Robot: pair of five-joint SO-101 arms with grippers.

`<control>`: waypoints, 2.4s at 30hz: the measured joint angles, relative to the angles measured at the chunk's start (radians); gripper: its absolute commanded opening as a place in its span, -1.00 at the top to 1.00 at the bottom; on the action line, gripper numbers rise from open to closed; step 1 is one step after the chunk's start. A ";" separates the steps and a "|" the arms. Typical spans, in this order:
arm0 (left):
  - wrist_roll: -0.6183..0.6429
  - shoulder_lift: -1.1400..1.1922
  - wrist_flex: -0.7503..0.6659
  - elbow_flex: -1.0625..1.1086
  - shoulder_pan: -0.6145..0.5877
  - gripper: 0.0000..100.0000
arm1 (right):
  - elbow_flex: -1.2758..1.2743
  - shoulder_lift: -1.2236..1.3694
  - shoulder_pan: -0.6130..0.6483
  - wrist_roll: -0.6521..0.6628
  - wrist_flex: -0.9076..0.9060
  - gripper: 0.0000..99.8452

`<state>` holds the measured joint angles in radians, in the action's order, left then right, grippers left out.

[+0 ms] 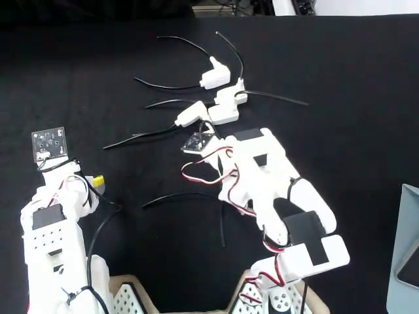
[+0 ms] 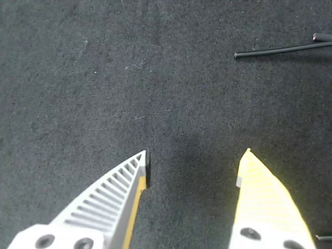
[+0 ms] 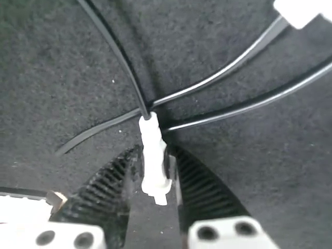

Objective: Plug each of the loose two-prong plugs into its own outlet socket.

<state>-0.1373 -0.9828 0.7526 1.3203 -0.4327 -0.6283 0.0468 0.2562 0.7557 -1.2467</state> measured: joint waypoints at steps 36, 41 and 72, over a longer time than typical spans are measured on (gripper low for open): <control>0.054 0.000 -0.110 0.025 0.049 0.44 | -0.307 -0.879 0.117 -0.531 0.361 0.98; 0.104 0.000 -0.110 -0.002 0.138 0.44 | -0.402 -0.950 0.176 -0.628 0.531 0.98; 0.232 -0.130 0.025 -0.124 0.605 0.44 | -0.698 -1.151 0.410 -0.713 0.709 0.98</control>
<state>0.0944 -1.1132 0.7772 1.1960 0.1718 -1.3265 -1.1040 0.6659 0.0422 -0.5378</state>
